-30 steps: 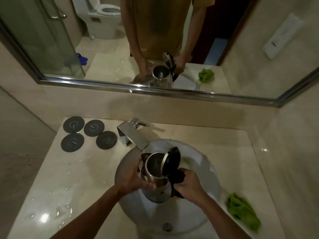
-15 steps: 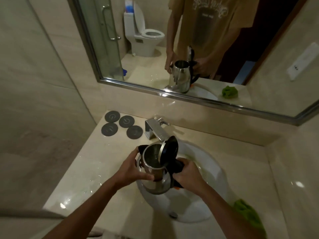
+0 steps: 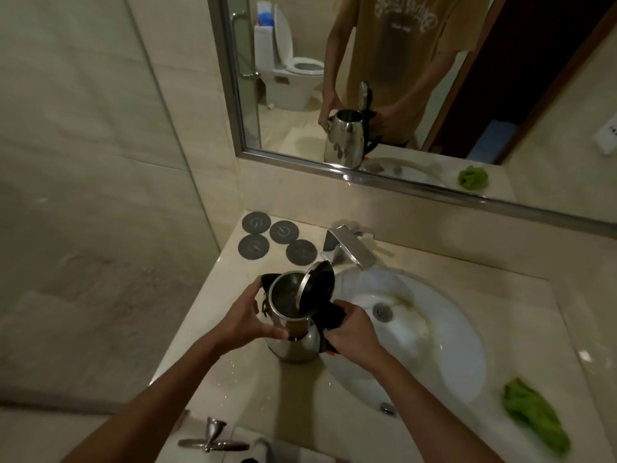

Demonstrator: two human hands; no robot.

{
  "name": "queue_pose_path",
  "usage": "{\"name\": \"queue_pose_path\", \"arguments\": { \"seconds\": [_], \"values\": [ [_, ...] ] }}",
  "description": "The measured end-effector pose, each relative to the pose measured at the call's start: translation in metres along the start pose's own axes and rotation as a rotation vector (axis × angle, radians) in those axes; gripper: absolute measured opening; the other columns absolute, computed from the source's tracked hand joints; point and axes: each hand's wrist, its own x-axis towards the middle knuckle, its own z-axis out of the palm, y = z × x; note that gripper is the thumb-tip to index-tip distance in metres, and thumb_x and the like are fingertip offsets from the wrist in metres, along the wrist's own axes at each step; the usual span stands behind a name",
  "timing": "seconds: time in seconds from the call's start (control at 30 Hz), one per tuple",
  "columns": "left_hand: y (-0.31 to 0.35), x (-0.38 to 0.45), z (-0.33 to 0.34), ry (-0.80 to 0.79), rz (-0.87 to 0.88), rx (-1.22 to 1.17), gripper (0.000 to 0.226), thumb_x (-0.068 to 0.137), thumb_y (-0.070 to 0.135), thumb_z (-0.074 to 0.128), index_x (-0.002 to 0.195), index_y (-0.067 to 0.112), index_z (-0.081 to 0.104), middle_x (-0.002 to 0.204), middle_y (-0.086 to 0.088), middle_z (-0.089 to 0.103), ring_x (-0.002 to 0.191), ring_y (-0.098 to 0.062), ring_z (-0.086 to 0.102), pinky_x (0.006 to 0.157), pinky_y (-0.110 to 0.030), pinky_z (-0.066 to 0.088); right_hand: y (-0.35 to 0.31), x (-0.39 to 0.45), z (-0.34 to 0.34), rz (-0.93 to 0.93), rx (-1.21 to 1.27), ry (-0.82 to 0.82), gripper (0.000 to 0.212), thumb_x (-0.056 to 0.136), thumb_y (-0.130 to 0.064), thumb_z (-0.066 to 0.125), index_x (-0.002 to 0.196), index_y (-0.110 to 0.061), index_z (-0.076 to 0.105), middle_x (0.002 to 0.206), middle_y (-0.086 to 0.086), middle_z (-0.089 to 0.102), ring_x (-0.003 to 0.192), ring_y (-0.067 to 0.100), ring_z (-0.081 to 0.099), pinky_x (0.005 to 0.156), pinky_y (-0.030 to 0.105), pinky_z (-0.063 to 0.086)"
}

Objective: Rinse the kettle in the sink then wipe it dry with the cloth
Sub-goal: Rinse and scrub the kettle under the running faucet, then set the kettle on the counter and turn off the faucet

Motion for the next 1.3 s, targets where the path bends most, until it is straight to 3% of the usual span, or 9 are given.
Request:
{"name": "queue_pose_path", "arguments": {
  "seconds": [0.2, 0.4, 0.5, 0.6, 0.7, 0.87, 1.1, 1.2, 1.3],
  "values": [
    [-0.014, 0.005, -0.02, -0.031, 0.018, 0.043, 0.1, 0.052, 0.026, 0.093, 0.124, 0.054, 0.029, 0.124, 0.035, 0.04, 0.11, 0.011, 0.044, 0.074, -0.009, 0.042, 0.0, 0.001, 0.024, 0.019, -0.042, 0.027, 0.017, 0.074, -0.031, 0.073, 0.082, -0.018, 0.066, 0.076, 0.0, 0.07, 0.075, 0.016, 0.066, 0.07, 0.039, 0.056],
    [-0.022, 0.006, -0.022, -0.062, 0.013, 0.092, 0.104, 0.046, 0.051, 0.087, 0.127, 0.059, 0.023, 0.136, 0.017, 0.039, 0.118, -0.008, 0.042, 0.084, -0.022, 0.042, -0.012, -0.001, 0.008, -0.039, -0.231, -0.148, 0.034, 0.073, -0.051, 0.065, 0.097, -0.029, 0.055, 0.086, -0.005, 0.067, 0.08, 0.014, 0.065, 0.074, 0.045, 0.058],
    [-0.02, 0.006, -0.022, -0.061, -0.007, 0.117, 0.102, 0.045, 0.053, 0.087, 0.123, 0.062, 0.023, 0.134, 0.018, 0.038, 0.119, -0.012, 0.042, 0.092, -0.03, 0.043, -0.024, -0.011, -0.009, -0.184, -0.366, -0.124, 0.052, 0.077, -0.063, 0.065, 0.112, -0.032, 0.041, 0.101, -0.008, 0.06, 0.089, 0.011, 0.06, 0.071, 0.034, 0.054],
    [-0.016, 0.005, -0.024, -0.079, -0.035, 0.152, 0.108, 0.042, 0.056, 0.087, 0.129, 0.051, 0.023, 0.139, 0.01, 0.038, 0.122, -0.015, 0.04, 0.1, -0.039, 0.043, -0.043, -0.015, -0.023, -0.352, -0.457, -0.015, 0.047, 0.083, -0.065, 0.06, 0.105, -0.028, 0.039, 0.094, -0.01, 0.05, 0.082, 0.008, 0.049, 0.064, 0.02, 0.041],
    [-0.014, 0.006, -0.026, -0.1, -0.056, 0.201, 0.125, 0.034, 0.073, 0.08, 0.14, 0.034, 0.025, 0.145, 0.004, 0.037, 0.127, -0.017, 0.038, 0.104, -0.045, 0.041, -0.055, -0.008, -0.027, -0.377, -0.51, -0.033, 0.049, 0.084, -0.071, 0.053, 0.095, -0.026, 0.035, 0.083, -0.008, 0.046, 0.07, 0.009, 0.044, 0.062, 0.029, 0.046],
    [-0.012, 0.005, -0.027, -0.104, -0.075, 0.251, 0.13, 0.034, 0.072, 0.079, 0.143, 0.029, 0.024, 0.145, 0.002, 0.037, 0.127, -0.02, 0.038, 0.103, -0.046, 0.042, -0.072, 0.004, -0.022, -0.362, -0.555, -0.105, 0.052, 0.083, -0.073, 0.053, 0.098, -0.026, 0.037, 0.082, -0.011, 0.047, 0.069, 0.009, 0.047, 0.065, 0.032, 0.049],
    [-0.004, 0.005, -0.033, -0.089, -0.047, 0.301, 0.115, 0.048, 0.055, 0.087, 0.142, 0.025, 0.027, 0.143, -0.002, 0.037, 0.124, -0.021, 0.038, 0.103, -0.043, 0.042, -0.083, 0.014, 0.005, -0.342, -0.741, -0.155, 0.056, 0.092, -0.063, 0.049, 0.124, -0.018, 0.041, 0.121, 0.007, 0.056, 0.107, 0.027, 0.057, 0.078, 0.037, 0.042],
    [0.009, 0.007, -0.038, -0.018, -0.033, 0.232, 0.107, 0.062, 0.05, 0.082, 0.146, 0.018, 0.024, 0.14, -0.001, 0.035, 0.12, -0.022, 0.041, 0.1, -0.038, 0.044, -0.081, 0.016, -0.002, -0.307, -0.727, -0.151, 0.04, 0.096, -0.061, 0.041, 0.101, -0.022, 0.042, 0.104, 0.004, 0.057, 0.089, 0.021, 0.054, 0.073, 0.035, 0.042],
    [0.029, 0.017, -0.041, 0.034, 0.066, 0.262, 0.076, 0.074, 0.049, 0.073, 0.137, 0.019, 0.042, 0.132, 0.0, 0.044, 0.117, -0.02, 0.044, 0.097, -0.04, 0.046, -0.077, 0.02, -0.019, -0.221, -0.676, -0.125, 0.034, 0.1, -0.054, 0.038, 0.087, -0.022, 0.044, 0.091, 0.001, 0.056, 0.077, 0.016, 0.05, 0.069, 0.032, 0.04]
  ]
}}
